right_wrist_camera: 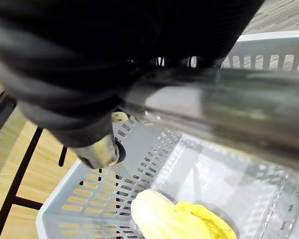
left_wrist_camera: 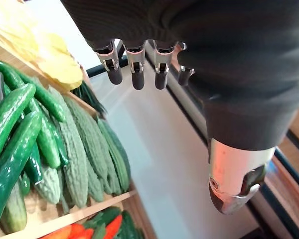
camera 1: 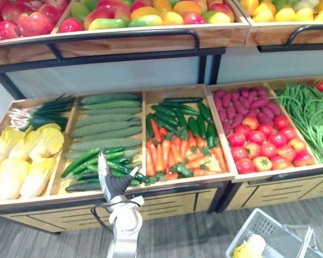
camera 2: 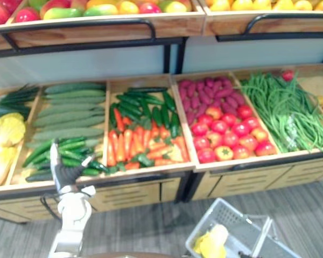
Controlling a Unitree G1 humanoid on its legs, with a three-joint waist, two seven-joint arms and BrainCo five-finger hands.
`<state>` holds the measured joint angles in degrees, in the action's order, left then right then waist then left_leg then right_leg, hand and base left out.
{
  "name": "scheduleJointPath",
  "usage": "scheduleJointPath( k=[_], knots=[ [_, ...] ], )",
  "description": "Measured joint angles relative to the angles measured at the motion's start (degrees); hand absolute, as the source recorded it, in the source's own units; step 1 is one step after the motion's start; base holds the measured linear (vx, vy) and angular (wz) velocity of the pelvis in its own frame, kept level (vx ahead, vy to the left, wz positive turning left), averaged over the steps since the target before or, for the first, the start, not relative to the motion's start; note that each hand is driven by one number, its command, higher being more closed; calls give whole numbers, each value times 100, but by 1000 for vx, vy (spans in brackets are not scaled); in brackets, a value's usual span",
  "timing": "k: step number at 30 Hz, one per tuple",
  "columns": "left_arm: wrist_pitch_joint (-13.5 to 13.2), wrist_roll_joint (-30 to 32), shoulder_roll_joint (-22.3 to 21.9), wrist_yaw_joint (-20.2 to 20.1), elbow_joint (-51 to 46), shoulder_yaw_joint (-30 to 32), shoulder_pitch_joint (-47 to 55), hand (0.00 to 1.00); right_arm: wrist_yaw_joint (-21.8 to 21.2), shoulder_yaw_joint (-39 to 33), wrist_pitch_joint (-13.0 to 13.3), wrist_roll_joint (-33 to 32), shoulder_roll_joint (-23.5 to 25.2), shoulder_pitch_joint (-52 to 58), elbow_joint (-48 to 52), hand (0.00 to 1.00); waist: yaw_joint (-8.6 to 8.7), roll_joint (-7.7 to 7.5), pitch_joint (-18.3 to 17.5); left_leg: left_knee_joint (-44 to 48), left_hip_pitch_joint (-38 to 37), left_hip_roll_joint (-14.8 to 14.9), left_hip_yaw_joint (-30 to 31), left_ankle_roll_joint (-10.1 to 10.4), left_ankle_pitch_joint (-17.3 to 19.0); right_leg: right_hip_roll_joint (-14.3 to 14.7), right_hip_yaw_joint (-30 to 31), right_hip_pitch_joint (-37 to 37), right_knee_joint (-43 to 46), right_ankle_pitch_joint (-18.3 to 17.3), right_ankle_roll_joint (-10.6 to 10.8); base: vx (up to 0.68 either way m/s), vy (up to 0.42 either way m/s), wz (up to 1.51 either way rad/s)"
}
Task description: Pick vegetable in the basket
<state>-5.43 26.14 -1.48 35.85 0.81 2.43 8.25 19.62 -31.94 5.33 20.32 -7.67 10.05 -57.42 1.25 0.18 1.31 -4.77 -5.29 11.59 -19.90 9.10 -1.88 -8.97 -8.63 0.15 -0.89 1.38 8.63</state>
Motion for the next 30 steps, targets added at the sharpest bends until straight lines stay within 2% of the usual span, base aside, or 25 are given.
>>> scheduleJointPath(
  k=[4,6,8,12,15,21,24,30],
  knots=[
    [213,97,78,47,970,31,-468,0,39,95,-2,8,-70,6,-130,100,44,-37,-116,12,1,-9,-89,8,59,6,107,-58,-44,-22,-38,1,4,-17],
    [372,217,152,206,1562,66,-729,0,47,119,-3,13,-74,-15,-155,100,65,-45,-145,12,9,-19,-157,20,80,12,178,-101,-96,8,-70,11,3,-20],
    [576,218,172,315,2194,366,-992,0,62,158,-3,18,-75,-46,-170,100,197,-48,-149,12,7,-27,-173,26,106,12,215,-113,-112,8,-70,26,6,-7],
    [828,208,231,492,2906,713,-1371,0,101,193,-3,179,-85,-82,-182,100,298,-53,-159,54,12,-24,-230,48,173,31,316,-173,-116,42,-19,46,6,-15],
    [981,208,390,622,3311,753,-1561,0,105,378,3,217,-175,-145,-182,100,341,-40,-175,139,-24,-20,-305,52,271,46,483,-202,-111,56,-18,70,8,-27],
    [1066,150,405,677,3652,869,-2030,0,121,576,24,216,-292,-164,-191,100,373,-87,-165,299,-92,-12,-317,66,460,52,650,-191,-112,63,-30,27,7,-16],
    [1071,140,406,682,3655,865,-2100,0,123,661,30,215,-292,-190,-191,100,494,-88,-164,309,-96,-12,-321,85,482,52,671,-199,-118,63,-30,-9,-1,-4],
    [1069,113,398,718,3655,681,-2225,0,127,662,30,213,-293,-167,-193,100,507,-86,-163,398,-93,-6,-345,85,564,54,732,-192,-217,121,-26,-15,-6,-7]
  ],
)
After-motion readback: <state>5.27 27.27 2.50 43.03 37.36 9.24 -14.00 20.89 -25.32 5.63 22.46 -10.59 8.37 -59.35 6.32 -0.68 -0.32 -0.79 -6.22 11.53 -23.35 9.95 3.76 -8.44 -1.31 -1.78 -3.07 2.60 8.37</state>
